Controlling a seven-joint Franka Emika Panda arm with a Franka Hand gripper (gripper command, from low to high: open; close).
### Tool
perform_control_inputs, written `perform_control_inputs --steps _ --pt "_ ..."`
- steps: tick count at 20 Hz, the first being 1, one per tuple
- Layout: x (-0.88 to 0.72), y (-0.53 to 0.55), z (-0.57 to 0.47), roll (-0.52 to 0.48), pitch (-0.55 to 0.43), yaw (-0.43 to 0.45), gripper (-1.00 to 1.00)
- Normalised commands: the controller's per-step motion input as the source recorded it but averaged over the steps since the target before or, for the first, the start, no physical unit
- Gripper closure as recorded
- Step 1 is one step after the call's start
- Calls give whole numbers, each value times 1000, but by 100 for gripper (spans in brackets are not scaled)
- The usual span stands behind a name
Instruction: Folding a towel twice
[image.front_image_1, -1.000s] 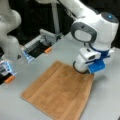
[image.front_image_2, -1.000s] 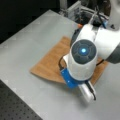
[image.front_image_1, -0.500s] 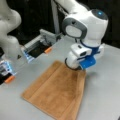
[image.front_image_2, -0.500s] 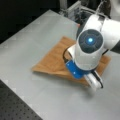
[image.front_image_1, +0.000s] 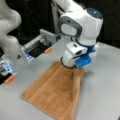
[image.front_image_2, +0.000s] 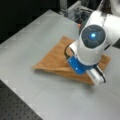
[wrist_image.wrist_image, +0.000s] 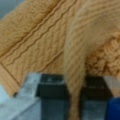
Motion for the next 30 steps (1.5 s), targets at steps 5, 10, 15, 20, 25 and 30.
perform_control_inputs --steps 5,10,15,20,25,30 --pt "-404 -44 -25 143 -62 -39 100" --pt "-473 -23 -36 114 -81 -37 100" --pt "-547 -41 -91 113 -111 -31 100" --pt "-466 -55 -97 117 -155 -14 100" --pt "-332 -30 -63 147 -180 -13 100" --pt "-348 -6 -63 166 -186 -2 100"
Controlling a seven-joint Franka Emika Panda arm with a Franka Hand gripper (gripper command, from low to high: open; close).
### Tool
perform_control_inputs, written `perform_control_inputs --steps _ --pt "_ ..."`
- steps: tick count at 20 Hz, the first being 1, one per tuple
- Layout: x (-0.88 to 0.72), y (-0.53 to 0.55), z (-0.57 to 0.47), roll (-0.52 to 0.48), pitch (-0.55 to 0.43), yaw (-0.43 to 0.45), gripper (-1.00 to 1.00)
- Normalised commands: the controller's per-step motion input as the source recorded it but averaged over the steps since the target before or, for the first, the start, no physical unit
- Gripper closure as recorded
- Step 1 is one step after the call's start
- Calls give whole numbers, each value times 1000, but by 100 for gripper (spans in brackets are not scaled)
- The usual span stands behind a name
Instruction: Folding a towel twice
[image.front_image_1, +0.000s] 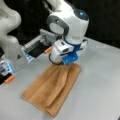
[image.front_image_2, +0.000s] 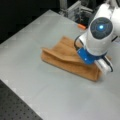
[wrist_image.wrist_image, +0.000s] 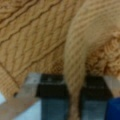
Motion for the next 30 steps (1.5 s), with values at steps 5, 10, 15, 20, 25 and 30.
perform_control_inputs --steps 5,10,15,20,25,30 --pt "-415 19 -74 179 -203 0 100" --pt "-504 10 -47 162 -210 -27 100" --pt "-624 -28 0 153 -198 -12 100" --pt "-585 -77 -18 163 -179 18 100" --pt "-487 -67 -14 164 -169 13 100" --pt "-340 16 -48 166 -163 -14 100"
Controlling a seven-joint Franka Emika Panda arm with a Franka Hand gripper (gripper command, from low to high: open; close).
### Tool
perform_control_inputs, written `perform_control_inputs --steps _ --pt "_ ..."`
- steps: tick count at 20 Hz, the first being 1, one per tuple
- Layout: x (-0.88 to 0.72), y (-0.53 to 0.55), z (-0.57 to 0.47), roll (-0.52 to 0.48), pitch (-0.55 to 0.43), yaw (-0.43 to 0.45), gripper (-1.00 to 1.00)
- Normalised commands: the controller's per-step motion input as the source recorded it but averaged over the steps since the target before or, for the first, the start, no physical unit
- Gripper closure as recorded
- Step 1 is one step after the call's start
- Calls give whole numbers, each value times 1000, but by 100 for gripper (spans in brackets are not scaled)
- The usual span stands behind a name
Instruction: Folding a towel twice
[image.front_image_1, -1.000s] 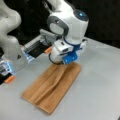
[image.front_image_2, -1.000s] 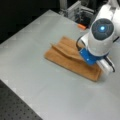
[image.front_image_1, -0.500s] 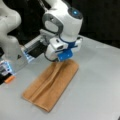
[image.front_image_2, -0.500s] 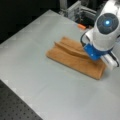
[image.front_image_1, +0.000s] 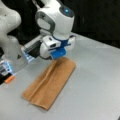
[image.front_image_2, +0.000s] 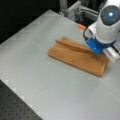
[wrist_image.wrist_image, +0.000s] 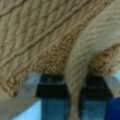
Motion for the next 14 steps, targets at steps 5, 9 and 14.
perform_control_inputs --steps 5,9,14 --pt "-187 143 -154 168 -205 -56 100" --pt "-105 218 -231 160 -214 -70 100" --pt "-47 151 -193 122 -162 -67 -100"
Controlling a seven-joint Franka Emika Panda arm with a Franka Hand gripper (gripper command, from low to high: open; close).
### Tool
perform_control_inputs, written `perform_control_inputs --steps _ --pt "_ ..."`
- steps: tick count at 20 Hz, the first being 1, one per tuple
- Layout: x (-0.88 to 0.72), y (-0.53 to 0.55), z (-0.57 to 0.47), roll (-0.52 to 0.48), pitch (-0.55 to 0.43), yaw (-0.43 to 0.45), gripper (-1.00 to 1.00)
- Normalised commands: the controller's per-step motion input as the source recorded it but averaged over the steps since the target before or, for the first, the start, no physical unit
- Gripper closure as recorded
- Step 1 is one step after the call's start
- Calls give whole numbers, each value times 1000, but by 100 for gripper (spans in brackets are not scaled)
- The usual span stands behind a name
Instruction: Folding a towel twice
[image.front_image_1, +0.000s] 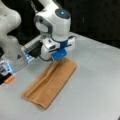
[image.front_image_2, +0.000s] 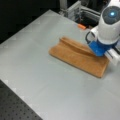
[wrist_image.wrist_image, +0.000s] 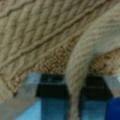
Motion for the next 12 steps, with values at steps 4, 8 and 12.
perform_control_inputs --steps 4,8,12 --pt "-38 63 -121 125 -124 -65 -100" --pt "-71 11 -75 118 -110 -54 -100" --pt "-119 -8 -35 113 -87 -53 -100"
